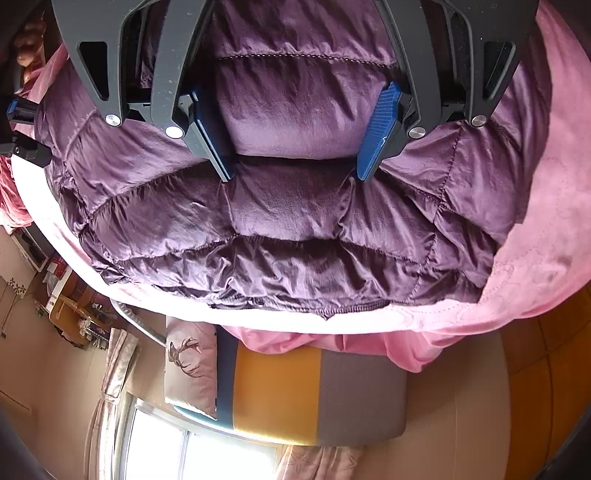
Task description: Fold large clothes
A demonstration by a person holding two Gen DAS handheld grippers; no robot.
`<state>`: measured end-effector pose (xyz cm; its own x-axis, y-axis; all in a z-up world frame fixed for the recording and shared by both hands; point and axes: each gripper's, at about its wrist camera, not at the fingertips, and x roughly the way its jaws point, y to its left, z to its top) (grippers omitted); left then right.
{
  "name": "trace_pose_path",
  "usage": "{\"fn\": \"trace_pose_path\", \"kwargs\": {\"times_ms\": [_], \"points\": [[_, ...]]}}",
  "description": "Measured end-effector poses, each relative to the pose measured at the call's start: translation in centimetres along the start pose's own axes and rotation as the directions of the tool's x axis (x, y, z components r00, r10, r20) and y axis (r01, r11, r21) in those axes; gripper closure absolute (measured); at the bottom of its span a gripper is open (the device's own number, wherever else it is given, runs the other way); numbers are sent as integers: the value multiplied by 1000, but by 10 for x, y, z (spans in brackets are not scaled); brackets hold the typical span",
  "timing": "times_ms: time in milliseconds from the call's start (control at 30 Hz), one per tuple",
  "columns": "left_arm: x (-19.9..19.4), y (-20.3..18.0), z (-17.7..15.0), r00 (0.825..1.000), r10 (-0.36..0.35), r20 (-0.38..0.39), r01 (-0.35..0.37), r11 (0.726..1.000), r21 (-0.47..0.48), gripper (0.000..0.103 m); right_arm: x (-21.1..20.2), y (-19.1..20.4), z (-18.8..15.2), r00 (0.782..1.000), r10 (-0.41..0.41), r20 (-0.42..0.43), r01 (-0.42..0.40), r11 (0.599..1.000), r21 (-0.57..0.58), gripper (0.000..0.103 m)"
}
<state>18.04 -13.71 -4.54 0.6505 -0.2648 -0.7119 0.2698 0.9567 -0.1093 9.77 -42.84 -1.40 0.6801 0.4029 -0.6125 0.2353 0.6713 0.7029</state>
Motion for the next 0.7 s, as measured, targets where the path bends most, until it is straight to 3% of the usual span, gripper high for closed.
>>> {"fn": "trace_pose_path", "kwargs": {"times_ms": [67, 133, 200, 400, 700], "points": [[2, 2, -2, 1000, -12, -7, 12, 1000, -11, 36, 1, 1, -2, 1000, 2, -6, -2, 1000, -2, 9], [5, 3, -3, 1000, -20, -14, 20, 1000, -13, 36, 3, 3, -4, 1000, -2, -16, 2, 1000, -5, 18], [7, 4, -4, 1000, -24, -16, 24, 1000, -15, 36, 5, 5, -4, 1000, 2, -31, -3, 1000, -13, 34], [11, 6, -8, 999, -44, -20, 43, 999, -23, 36, -4, 27, -2, 1000, -2, -15, 1, 997, -76, 66], [14, 15, -10, 996, -92, -23, 90, 994, -55, 36, -25, 118, -1, 996, 92, -3, -89, 951, -295, 74]]}}
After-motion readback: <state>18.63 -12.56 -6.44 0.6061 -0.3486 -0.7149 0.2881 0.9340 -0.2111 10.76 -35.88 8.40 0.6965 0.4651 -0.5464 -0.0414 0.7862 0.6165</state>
